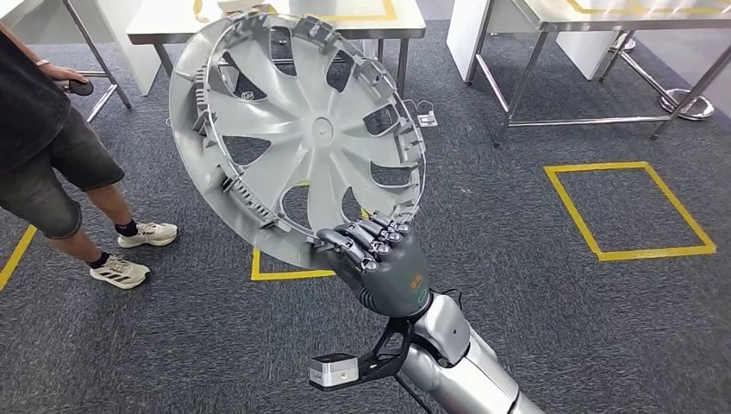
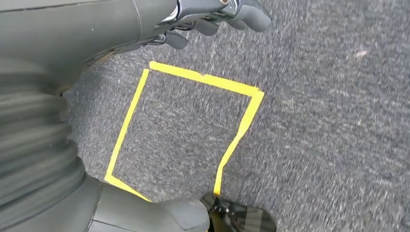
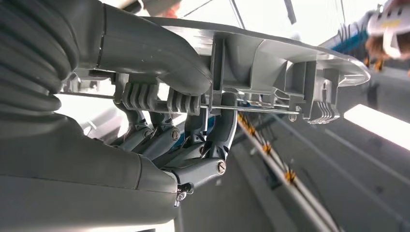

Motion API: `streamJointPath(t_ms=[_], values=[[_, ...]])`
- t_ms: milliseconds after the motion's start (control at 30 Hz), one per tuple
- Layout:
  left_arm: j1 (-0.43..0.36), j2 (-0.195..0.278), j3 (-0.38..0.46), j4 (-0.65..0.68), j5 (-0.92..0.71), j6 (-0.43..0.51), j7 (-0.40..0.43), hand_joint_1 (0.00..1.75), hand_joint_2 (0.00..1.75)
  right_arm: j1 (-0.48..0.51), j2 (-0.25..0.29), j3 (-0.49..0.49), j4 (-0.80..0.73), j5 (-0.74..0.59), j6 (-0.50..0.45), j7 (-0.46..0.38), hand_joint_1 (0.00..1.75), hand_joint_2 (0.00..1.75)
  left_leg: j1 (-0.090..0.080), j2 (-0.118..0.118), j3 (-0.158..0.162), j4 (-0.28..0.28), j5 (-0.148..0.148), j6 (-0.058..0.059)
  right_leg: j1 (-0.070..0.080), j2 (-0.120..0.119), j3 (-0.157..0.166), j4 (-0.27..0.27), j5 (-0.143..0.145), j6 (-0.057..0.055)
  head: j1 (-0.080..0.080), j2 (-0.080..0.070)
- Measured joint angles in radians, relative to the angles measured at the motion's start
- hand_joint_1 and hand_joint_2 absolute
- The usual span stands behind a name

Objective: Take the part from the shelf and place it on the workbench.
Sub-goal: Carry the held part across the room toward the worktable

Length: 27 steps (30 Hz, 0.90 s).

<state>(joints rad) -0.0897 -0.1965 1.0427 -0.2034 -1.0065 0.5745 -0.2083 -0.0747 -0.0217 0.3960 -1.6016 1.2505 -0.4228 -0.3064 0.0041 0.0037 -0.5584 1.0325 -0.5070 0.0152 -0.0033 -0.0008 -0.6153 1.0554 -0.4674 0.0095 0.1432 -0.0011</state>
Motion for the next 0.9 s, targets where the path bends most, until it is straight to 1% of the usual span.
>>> streamJointPath(t_ms=[33, 100, 133, 200, 233, 267, 300, 333, 367, 400, 433, 467, 500, 533, 567, 600, 633, 667, 700, 733, 800, 900], values=[[0.000, 0.001, 0.000, 0.000, 0.002, 0.003, 0.000, 0.00, 1.75, -0.003, 0.000, -0.001, 0.001, -0.005, -0.006, -0.006, 1.75, 1.75, -0.002, 0.002, -0.001, 0.001, -0.002, -0.001, 0.003, -0.002, 0.014, -0.030, 0.005, -0.001, 0.000, 0.000], [-0.001, 0.003, 0.000, -0.001, 0.010, 0.007, -0.004, 0.00, 1.75, -0.007, 0.001, -0.002, 0.004, -0.024, -0.018, -0.020, 1.75, 1.75, -0.003, 0.004, -0.002, 0.001, -0.003, -0.002, 0.004, -0.001, 0.015, -0.038, 0.006, 0.003, 0.000, 0.000], [-0.001, 0.005, 0.001, -0.001, 0.014, 0.008, -0.009, 0.00, 1.75, -0.007, 0.001, -0.002, 0.004, -0.039, -0.023, -0.028, 1.75, 1.75, -0.004, 0.005, -0.002, 0.002, -0.004, -0.001, 0.002, -0.001, 0.015, -0.040, 0.008, 0.007, 0.000, 0.000], [-0.002, 0.008, 0.001, -0.002, 0.020, 0.009, -0.024, 0.00, 1.75, -0.009, 0.005, -0.005, 0.004, -0.066, -0.031, -0.042, 1.75, 1.75, -0.007, 0.005, 0.000, -0.005, 0.000, 0.004, -0.001, -0.001, 0.017, -0.046, 0.011, 0.009, -0.001, 0.000], [-0.002, 0.009, 0.001, -0.002, 0.023, 0.009, -0.030, 0.00, 1.75, -0.010, 0.007, -0.007, 0.002, -0.076, -0.032, -0.047, 1.75, 1.75, -0.007, 0.005, 0.008, -0.021, 0.008, 0.009, 0.000, -0.001, 0.021, -0.054, 0.014, 0.011, -0.001, 0.000], [-0.003, 0.008, 0.001, -0.002, 0.026, 0.009, -0.034, 0.00, 1.75, -0.011, 0.009, -0.010, 0.000, -0.082, -0.032, -0.052, 1.75, 1.75, -0.004, 0.006, 0.021, -0.045, 0.020, 0.012, 0.001, -0.001, 0.024, -0.058, 0.015, 0.012, -0.001, 0.000], [-0.004, 0.008, 0.002, -0.002, 0.028, 0.009, -0.036, 0.00, 1.75, -0.012, 0.011, -0.013, -0.002, -0.086, -0.031, -0.055, 1.75, 1.75, 0.000, 0.008, 0.035, -0.070, 0.032, 0.013, 0.002, 0.000, 0.021, -0.051, 0.008, 0.014, 0.000, 0.000], [-0.005, 0.007, 0.002, -0.002, 0.030, 0.009, -0.038, 0.00, 1.75, -0.014, 0.012, -0.016, -0.003, -0.089, -0.030, -0.057, 1.75, 1.75, 0.006, 0.011, 0.048, -0.093, 0.044, 0.012, 0.003, 0.001, 0.010, -0.025, -0.009, 0.017, 0.000, 0.000], [-0.006, 0.008, 0.002, -0.002, 0.031, 0.009, -0.038, 0.00, 1.75, -0.016, 0.012, -0.019, -0.004, -0.091, -0.029, -0.060, 1.75, 1.75, 0.010, 0.012, 0.054, -0.104, 0.050, 0.010, -0.002, 0.001, -0.014, 0.026, -0.036, 0.021, 0.001, 0.000], [-0.007, 0.008, 0.002, -0.003, 0.032, 0.010, -0.038, 0.00, 1.75, -0.017, 0.011, -0.021, -0.004, -0.092, -0.028, -0.064, 1.75, 1.75, 0.013, 0.013, 0.056, -0.108, 0.052, 0.008, -0.007, 0.002, -0.045, 0.090, -0.065, 0.026, 0.001, 0.000], [-0.008, 0.008, 0.002, -0.003, 0.032, 0.011, -0.038, 0.00, 1.75, -0.016, 0.011, -0.024, -0.004, -0.093, -0.027, -0.067, 1.75, 1.75, 0.017, 0.013, 0.055, -0.106, 0.051, 0.004, -0.012, 0.002, -0.073, 0.146, -0.085, 0.032, 0.001, 0.000], [-0.008, 0.008, 0.002, -0.003, 0.032, 0.012, -0.037, 0.00, 1.75, -0.015, 0.011, -0.026, -0.004, -0.095, -0.027, -0.070, 1.75, 1.75, 0.023, 0.013, 0.054, -0.101, 0.048, -0.002, -0.019, 0.002, -0.090, 0.178, -0.089, 0.039, 0.001, 0.000], [-0.008, 0.008, 0.003, -0.003, 0.032, 0.013, -0.037, 0.00, 1.75, -0.013, 0.011, -0.028, -0.004, -0.097, -0.026, -0.071, 1.75, 1.75, 0.030, 0.013, 0.052, -0.094, 0.043, -0.010, -0.026, 0.002, -0.087, 0.173, -0.074, 0.047, 0.001, 0.000], [-0.007, 0.007, 0.003, -0.002, 0.032, 0.013, -0.036, 0.00, 1.75, -0.013, 0.011, -0.031, -0.004, -0.099, -0.025, -0.070, 1.75, 1.75, 0.039, 0.013, 0.050, -0.084, 0.037, -0.021, -0.034, 0.000, -0.065, 0.129, -0.045, 0.057, 0.001, 0.000], [-0.007, 0.008, 0.003, -0.002, 0.031, 0.013, -0.035, 0.00, 1.75, -0.013, 0.011, -0.034, -0.004, -0.101, -0.025, -0.071, 1.75, 1.75, 0.045, 0.012, 0.045, -0.069, 0.028, -0.035, -0.042, -0.002, -0.034, 0.066, -0.020, 0.068, 0.001, 0.000], [-0.007, 0.009, 0.004, -0.003, 0.030, 0.013, -0.035, 0.00, 1.75, -0.011, 0.011, -0.037, -0.004, -0.101, -0.026, -0.071, 1.75, 1.75, 0.050, 0.012, 0.038, -0.051, 0.018, -0.049, -0.045, 0.000, -0.008, 0.015, -0.002, 0.072, 0.004, 0.000], [-0.008, 0.010, 0.004, -0.004, 0.029, 0.014, -0.035, 0.00, 1.75, -0.009, 0.012, -0.040, -0.005, -0.100, -0.026, -0.073, 1.75, 1.75, 0.052, 0.010, 0.031, -0.036, 0.010, -0.062, -0.047, 0.002, 0.008, -0.017, 0.005, 0.067, 0.006, 0.000], [-0.009, 0.011, 0.004, -0.004, 0.028, 0.014, -0.035, 0.00, 1.75, -0.006, 0.012, -0.042, -0.006, -0.097, -0.026, -0.076, 1.75, 1.75, 0.051, 0.009, 0.026, -0.027, 0.004, -0.071, -0.048, 0.005, 0.011, -0.026, 0.001, 0.056, 0.007, 0.000], [-0.009, 0.013, 0.004, -0.004, 0.028, 0.015, -0.035, 0.00, 1.75, -0.001, 0.013, -0.044, -0.008, -0.093, -0.027, -0.079, 1.75, 1.75, 0.052, 0.007, 0.023, -0.024, 0.000, -0.077, -0.049, 0.009, 0.007, -0.020, 0.000, 0.042, 0.008, 0.000], [-0.009, 0.013, 0.004, -0.004, 0.028, 0.017, -0.033, 0.00, 1.75, 0.003, 0.013, -0.046, -0.009, -0.089, -0.026, -0.082, 1.75, 1.75, 0.051, 0.006, 0.024, -0.026, -0.002, -0.079, -0.052, 0.008, 0.004, -0.017, -0.001, 0.033, 0.006, 0.000], [-0.008, 0.014, 0.004, -0.004, 0.029, 0.020, -0.029, 0.00, 1.75, 0.012, 0.014, -0.049, -0.012, -0.084, -0.023, -0.085, 1.75, 1.75, 0.049, 0.004, 0.032, -0.035, 0.000, -0.080, -0.056, 0.009, 0.002, -0.017, 0.000, 0.030, -0.001, 0.000], [-0.008, 0.012, 0.004, -0.003, 0.031, 0.022, -0.024, 0.00, 1.75, 0.022, 0.014, -0.051, -0.017, -0.080, -0.016, -0.088, 1.75, 1.75, 0.047, 0.004, 0.038, -0.046, 0.012, -0.075, -0.053, 0.011, 0.000, -0.017, -0.001, 0.021, -0.009, 0.000]])
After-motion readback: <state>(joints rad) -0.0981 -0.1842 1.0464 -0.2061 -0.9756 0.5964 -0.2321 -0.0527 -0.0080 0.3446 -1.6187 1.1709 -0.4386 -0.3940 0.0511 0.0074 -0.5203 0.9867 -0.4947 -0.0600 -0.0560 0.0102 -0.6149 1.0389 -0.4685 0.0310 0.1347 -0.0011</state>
